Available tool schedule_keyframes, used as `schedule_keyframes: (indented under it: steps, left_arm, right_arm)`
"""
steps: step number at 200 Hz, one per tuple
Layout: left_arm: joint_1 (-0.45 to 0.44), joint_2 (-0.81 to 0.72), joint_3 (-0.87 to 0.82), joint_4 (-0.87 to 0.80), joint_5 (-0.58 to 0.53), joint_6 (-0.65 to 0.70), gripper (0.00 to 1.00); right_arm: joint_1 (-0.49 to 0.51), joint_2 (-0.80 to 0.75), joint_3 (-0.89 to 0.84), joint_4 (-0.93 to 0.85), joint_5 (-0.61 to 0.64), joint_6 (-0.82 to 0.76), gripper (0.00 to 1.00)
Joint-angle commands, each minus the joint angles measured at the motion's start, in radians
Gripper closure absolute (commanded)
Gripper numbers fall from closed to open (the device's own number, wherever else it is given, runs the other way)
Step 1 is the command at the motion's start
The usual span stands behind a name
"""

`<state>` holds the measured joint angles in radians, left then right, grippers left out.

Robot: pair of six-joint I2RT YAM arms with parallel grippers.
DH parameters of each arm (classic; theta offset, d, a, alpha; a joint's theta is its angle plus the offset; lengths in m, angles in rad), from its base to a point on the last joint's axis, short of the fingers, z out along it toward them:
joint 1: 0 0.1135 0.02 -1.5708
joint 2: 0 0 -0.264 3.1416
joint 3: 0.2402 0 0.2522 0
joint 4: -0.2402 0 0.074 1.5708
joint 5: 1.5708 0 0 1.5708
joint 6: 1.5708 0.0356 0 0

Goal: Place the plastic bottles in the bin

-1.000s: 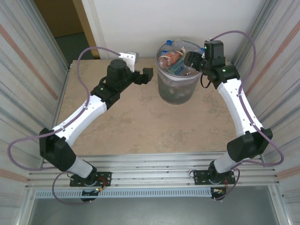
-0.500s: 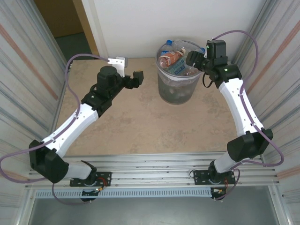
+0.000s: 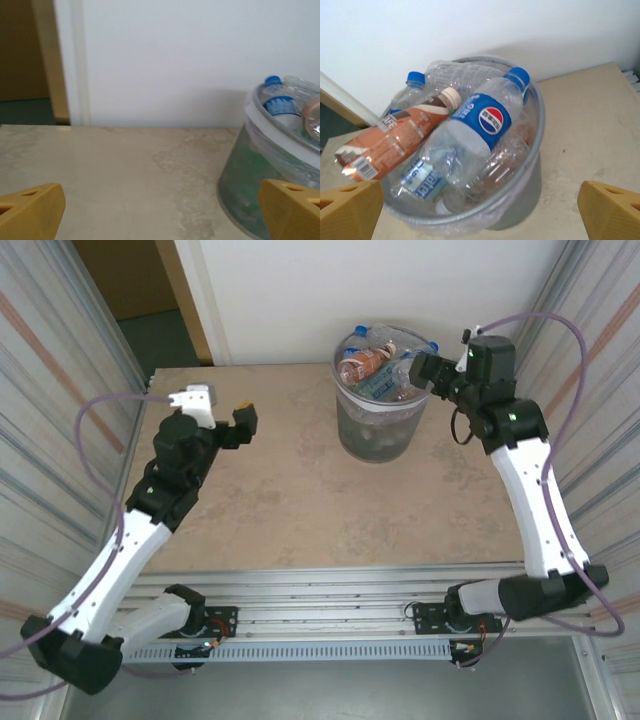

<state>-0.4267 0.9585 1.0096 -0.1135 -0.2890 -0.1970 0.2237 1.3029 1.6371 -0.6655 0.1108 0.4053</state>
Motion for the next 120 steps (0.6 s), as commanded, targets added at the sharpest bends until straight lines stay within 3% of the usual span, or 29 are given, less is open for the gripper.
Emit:
schedule_keyframes:
  steps: [1,55,79,96,120]
  left_arm:
    - [0.011,-0.087,-0.089,-0.031,-0.112,0.037,0.01]
    - [0.023,-0.327,-0.405,0.048,-0.264,0.125,0.01]
    - [0.054,-0.401,-0.565,0.155,-0.345,0.160,0.01]
    - [0.121,-0.424,-0.663,0.245,-0.291,0.137,0.01]
    - [0.252,-0.384,-0.739,0.354,-0.112,0.110,0.01]
  right_arm:
    - [-0.004,-0.126,-0.146,0.037,0.045,-0.050,0.02]
    - [-0.015,-0.520,-0.601,0.130,0.248,-0.051,0.02]
    - [-0.017,-0.639,-0.776,0.163,0.402,-0.007,0.02]
    - [-0.018,-0.695,-0.892,0.243,0.398,-0.106,0.02]
    - [-0.018,-0.751,-1.067,0.440,0.338,-0.249,0.02]
